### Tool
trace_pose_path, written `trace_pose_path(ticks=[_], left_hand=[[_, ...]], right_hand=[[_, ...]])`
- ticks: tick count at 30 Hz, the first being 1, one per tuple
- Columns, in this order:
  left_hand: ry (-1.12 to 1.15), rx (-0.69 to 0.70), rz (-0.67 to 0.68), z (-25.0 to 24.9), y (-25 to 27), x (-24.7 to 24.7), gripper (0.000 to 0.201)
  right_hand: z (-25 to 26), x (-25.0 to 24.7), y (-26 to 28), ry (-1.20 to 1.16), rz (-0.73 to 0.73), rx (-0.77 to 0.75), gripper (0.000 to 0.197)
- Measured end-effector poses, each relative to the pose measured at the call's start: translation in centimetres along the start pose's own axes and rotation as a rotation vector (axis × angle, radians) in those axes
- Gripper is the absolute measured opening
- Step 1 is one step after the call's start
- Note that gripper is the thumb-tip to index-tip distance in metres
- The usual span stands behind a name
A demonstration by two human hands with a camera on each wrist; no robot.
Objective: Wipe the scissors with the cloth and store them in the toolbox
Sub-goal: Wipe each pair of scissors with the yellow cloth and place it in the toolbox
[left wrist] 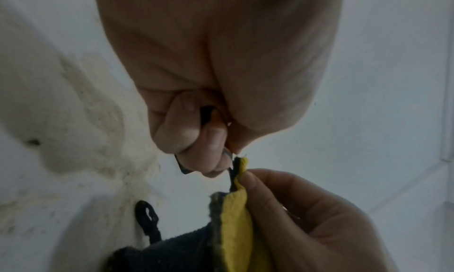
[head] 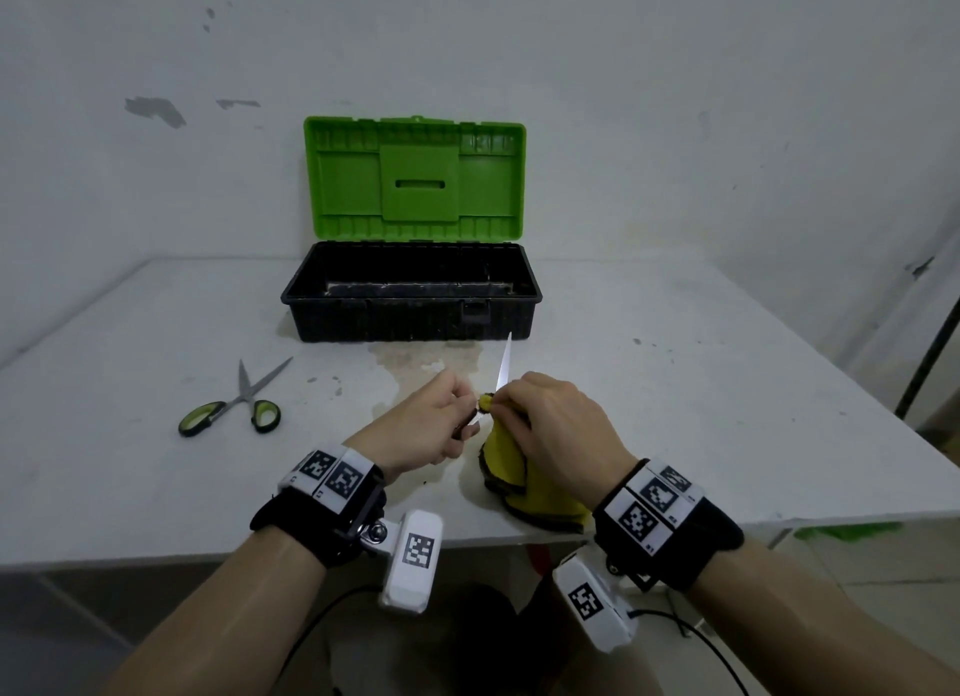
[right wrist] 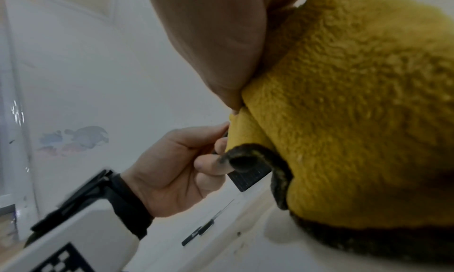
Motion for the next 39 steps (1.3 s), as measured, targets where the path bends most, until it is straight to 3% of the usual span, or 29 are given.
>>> trace_pose_path(ticks=[6,10,15,17,20,22,33,39], left_hand=[[-0.016,-0.022,-0.016,0.3,-0.1,0.1,0.013],[-0.02,-0.004,0.013,0.0,0.0,0.4,0.011],[-0.085,0.039,0.04,-0.1,0.4,0.8,0.015],[-0.088,0.045,0.04,0.0,0.3,0.8,0.015],[-0.037,0.044,0.033,0.0,0.0,0.5,0.013],[-0.031,0.048,0.026,-0.1,-0.1,0.3,0.014],[0.127,0.031,-0.158,1.2,-1.6,-1.4,0.03],[0.137,0.101,-0.296,0.9,-2.0,-2.6,0.017]], right_hand=[[-0.5,-1.0,-0.4,0.057,-0.063,0.07,0.029],[1.1,0.4,0.5,0.085,0.057,-0.04,0.03],[-0.9,-0.3,-0.8,0.09,-0.015,0.091,0.031],[-0.7,-0.8,-0.9,0.062,-0.06,0.063,0.03],[0.7,0.1,0.1,0.03,0.019,-0.031,0.03],[0.4,0.5,0.4,0.013,0.037,-0.016,0.029],[-3.4,-3.3,-0.8,-0.148,-0.235,0.16,0.013],[-3.9,-3.6,-0.7,-0.178,-0.259,0.177,0.01]])
Point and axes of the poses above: each hand's wrist, its own y-axis away from the middle knuckle, its own x-axis out of the palm, z = x × y, the point moved 7 cm from there along -y, towards the middle knuckle, and after that the axes turned 12 degrees about -z, right-handed, at the moved point
